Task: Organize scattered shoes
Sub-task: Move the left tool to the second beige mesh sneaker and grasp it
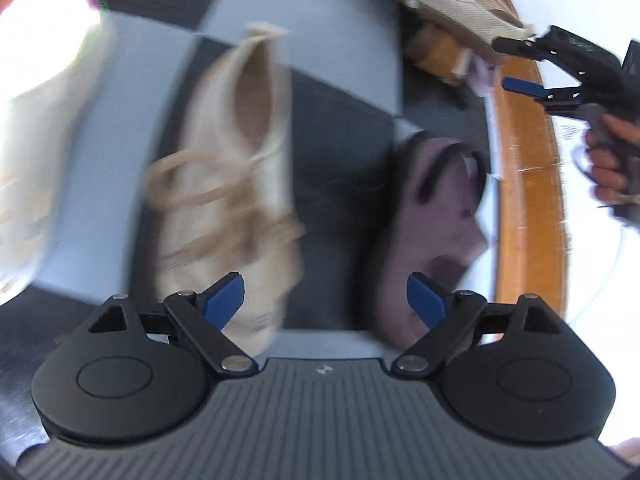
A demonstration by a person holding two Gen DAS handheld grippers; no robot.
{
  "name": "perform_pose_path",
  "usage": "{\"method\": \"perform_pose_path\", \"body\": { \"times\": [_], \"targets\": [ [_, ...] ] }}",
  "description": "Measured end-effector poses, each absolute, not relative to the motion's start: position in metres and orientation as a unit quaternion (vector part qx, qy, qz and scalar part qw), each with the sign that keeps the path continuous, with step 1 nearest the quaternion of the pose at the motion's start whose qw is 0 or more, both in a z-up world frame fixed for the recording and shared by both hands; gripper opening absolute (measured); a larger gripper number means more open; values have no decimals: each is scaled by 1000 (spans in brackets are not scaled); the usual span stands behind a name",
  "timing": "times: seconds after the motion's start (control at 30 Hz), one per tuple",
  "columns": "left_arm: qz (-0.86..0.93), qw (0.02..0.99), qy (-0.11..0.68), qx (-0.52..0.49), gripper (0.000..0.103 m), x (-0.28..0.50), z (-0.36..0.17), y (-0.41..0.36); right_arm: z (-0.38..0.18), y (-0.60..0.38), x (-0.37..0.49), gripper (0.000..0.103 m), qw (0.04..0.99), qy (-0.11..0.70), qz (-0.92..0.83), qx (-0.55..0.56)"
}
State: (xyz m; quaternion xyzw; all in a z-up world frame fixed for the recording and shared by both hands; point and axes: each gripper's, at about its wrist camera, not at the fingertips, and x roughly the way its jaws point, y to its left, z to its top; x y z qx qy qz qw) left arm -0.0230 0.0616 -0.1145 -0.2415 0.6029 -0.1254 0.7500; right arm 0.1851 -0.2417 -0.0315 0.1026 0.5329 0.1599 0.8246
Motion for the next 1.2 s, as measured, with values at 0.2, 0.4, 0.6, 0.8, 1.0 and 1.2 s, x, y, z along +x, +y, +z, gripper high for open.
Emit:
{"method": "perform_pose_path", "body": {
  "times": [0.2, 0.4, 0.6, 0.8, 1.0, 1.2],
  "targets": [
    [-212, 783, 567, -144, 89, 54, -62, -24, -28, -296, 206, 77, 852, 509, 86, 88],
    [-238, 689, 607, -315, 89, 189, -81, -23, -50, -335, 211, 87, 845, 516, -1, 142],
    [-111, 775, 575, -238, 89, 249, -54, -23, -68, -359, 232, 84, 849, 512, -5, 128],
    [-45, 832, 546, -85, 89, 272, -27, -79, -57, -377, 253, 86, 858, 491, 39, 149],
    [-101, 840, 516, -137, 89, 304, -55, -96, -77, -369, 254, 86, 856, 496, 70, 125],
    [-101, 837, 501, -196, 89, 329, -97, -98, -67, -367, 254, 86, 872, 469, 82, 111]
  ]
}}
